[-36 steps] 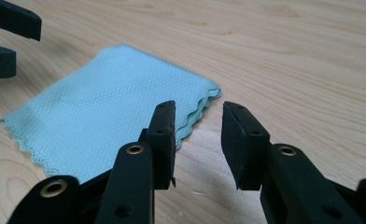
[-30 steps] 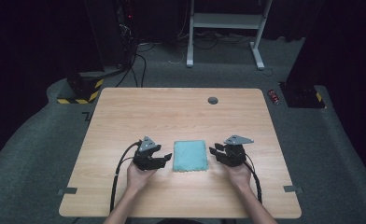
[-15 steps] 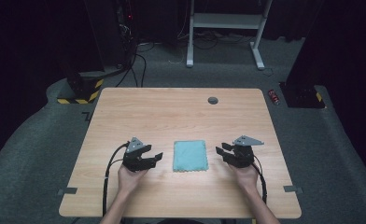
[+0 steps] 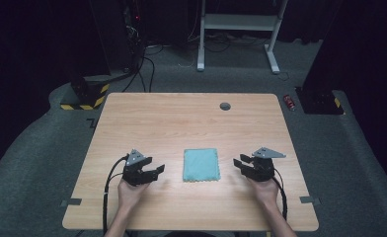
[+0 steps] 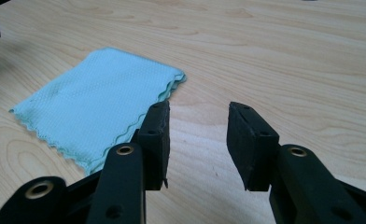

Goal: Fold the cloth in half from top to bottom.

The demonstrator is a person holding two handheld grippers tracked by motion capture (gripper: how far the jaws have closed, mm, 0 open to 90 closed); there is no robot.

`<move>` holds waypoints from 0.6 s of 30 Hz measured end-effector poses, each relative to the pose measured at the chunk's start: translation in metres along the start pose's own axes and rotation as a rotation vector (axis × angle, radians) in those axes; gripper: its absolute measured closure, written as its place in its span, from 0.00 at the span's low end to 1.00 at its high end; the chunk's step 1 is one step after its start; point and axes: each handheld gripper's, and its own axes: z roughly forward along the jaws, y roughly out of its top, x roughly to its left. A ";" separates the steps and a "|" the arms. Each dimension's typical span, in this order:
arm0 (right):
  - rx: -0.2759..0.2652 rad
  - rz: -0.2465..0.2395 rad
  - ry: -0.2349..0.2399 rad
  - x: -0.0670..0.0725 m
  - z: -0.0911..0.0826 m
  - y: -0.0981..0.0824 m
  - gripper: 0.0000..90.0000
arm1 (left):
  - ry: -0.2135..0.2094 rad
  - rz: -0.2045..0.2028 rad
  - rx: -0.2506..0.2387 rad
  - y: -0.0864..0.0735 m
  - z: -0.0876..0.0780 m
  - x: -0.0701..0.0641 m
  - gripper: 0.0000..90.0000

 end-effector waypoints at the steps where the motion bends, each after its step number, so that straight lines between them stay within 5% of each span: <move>1: 0.001 0.002 -0.001 0.000 -0.001 -0.001 0.66 | 0.003 0.001 0.003 -0.001 0.000 0.001 0.38; 7: 0.021 -0.005 -0.024 -0.003 -0.004 -0.010 0.66 | 0.030 -0.008 0.022 -0.009 -0.002 0.005 0.38; 11: 0.042 -0.004 -0.040 -0.006 -0.005 -0.014 0.65 | 0.025 -0.055 0.012 -0.015 -0.005 0.011 0.38; 18: 0.060 -0.003 -0.056 -0.009 -0.006 -0.019 0.64 | 0.066 -0.047 0.033 -0.019 -0.005 0.013 0.38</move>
